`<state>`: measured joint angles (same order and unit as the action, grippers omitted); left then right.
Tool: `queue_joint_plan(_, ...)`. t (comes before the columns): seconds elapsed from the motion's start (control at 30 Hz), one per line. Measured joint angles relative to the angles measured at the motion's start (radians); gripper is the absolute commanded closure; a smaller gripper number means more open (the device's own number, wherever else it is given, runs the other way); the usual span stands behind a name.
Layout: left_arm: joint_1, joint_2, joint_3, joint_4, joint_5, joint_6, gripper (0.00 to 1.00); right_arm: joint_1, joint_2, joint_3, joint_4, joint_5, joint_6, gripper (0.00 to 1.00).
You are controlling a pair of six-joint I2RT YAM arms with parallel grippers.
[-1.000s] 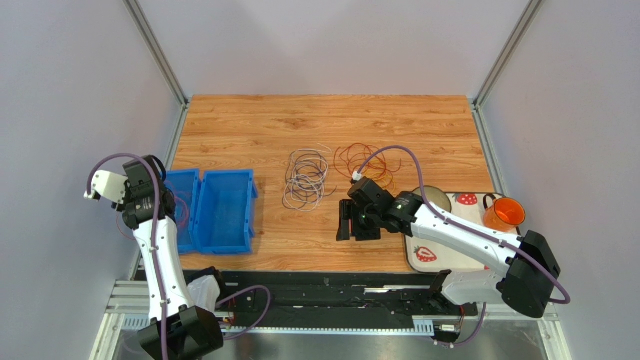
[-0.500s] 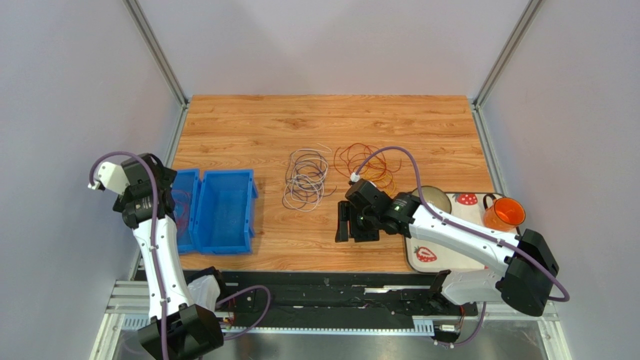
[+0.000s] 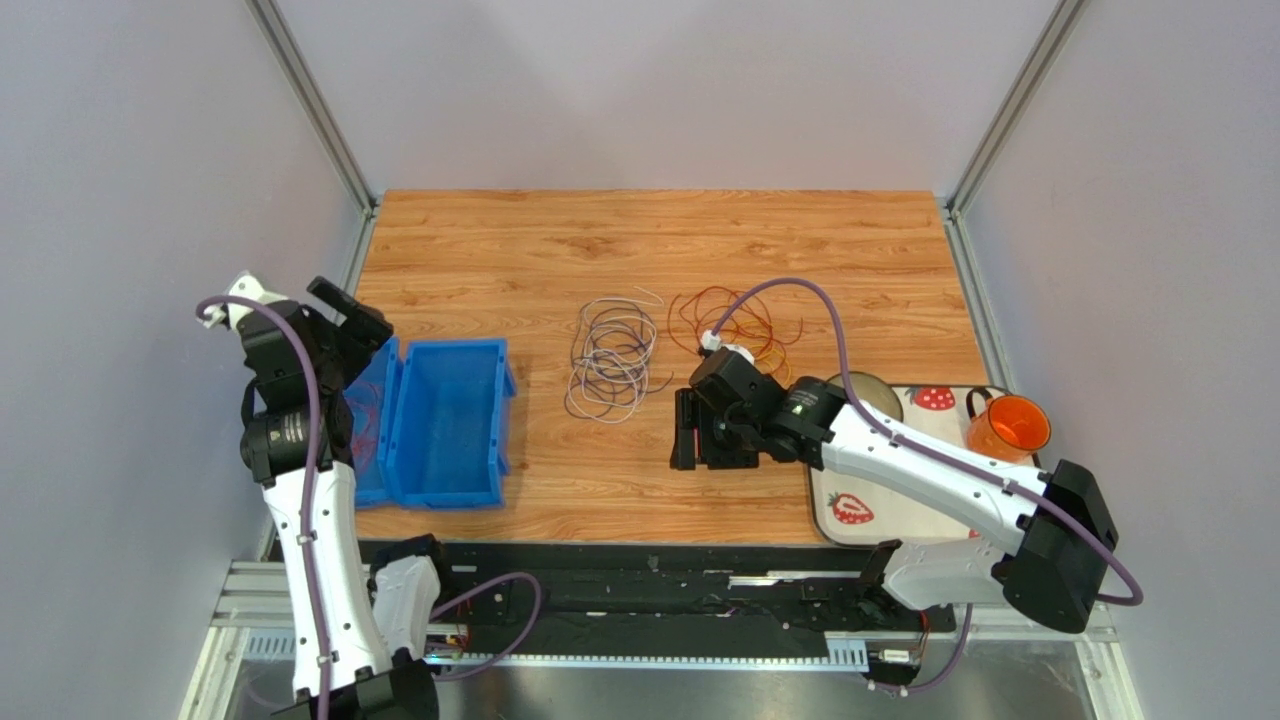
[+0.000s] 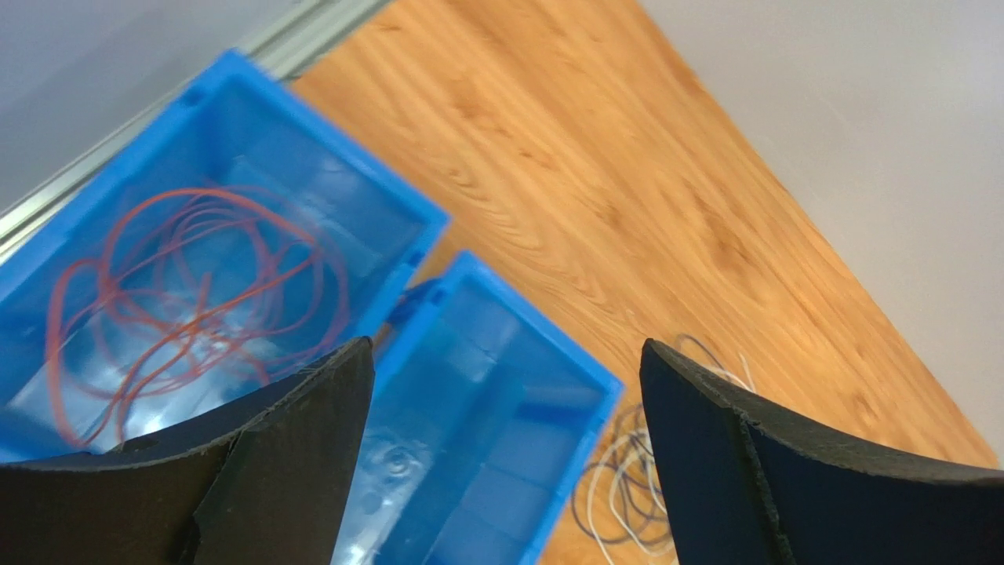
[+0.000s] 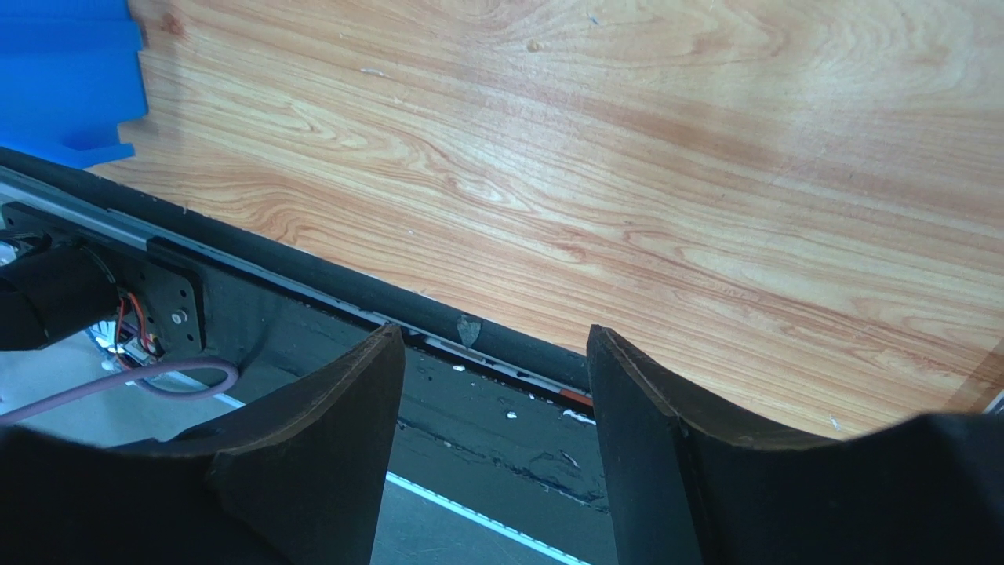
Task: Untangle the cables
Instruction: Place the cable in the bin.
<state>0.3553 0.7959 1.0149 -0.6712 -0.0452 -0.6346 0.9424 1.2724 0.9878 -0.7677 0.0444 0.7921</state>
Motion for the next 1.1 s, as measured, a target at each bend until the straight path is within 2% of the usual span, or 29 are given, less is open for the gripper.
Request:
queue_joint_plan(0.3,-0.274,0.064,0.067,0.002,0.095,0.039,0.11,0.000,-0.002,0.043,-0.026,0.051,-0.039,0.36)
queue_joint_plan(0.43,-0.429,0.165,0.113,-0.021,0.119,0.041,0.09,-0.005,-0.006,0.047,-0.047,0.087,-0.058,0.36)
queue_joint_plan(0.63,-0.742,0.310,0.235,-0.075,0.041,0.068,0.10,-0.038,0.015,0.102,-0.067,0.107,-0.101,0.34)
queue_joint_plan(0.7,-0.796,0.328,0.245,-0.082,0.018,0.076,0.10,-0.050,0.016,0.117,-0.065,0.114,-0.111,0.34)
queue_joint_plan(0.93,-0.960,0.454,0.286,-0.096,-0.069,0.108,0.11,-0.101,-0.003,0.105,-0.066,0.149,-0.115,0.24)
queue_joint_plan(1.1,-1.003,0.524,0.275,-0.072,-0.093,0.117,0.14,-0.113,-0.082,0.023,-0.063,0.185,-0.082,0.23)
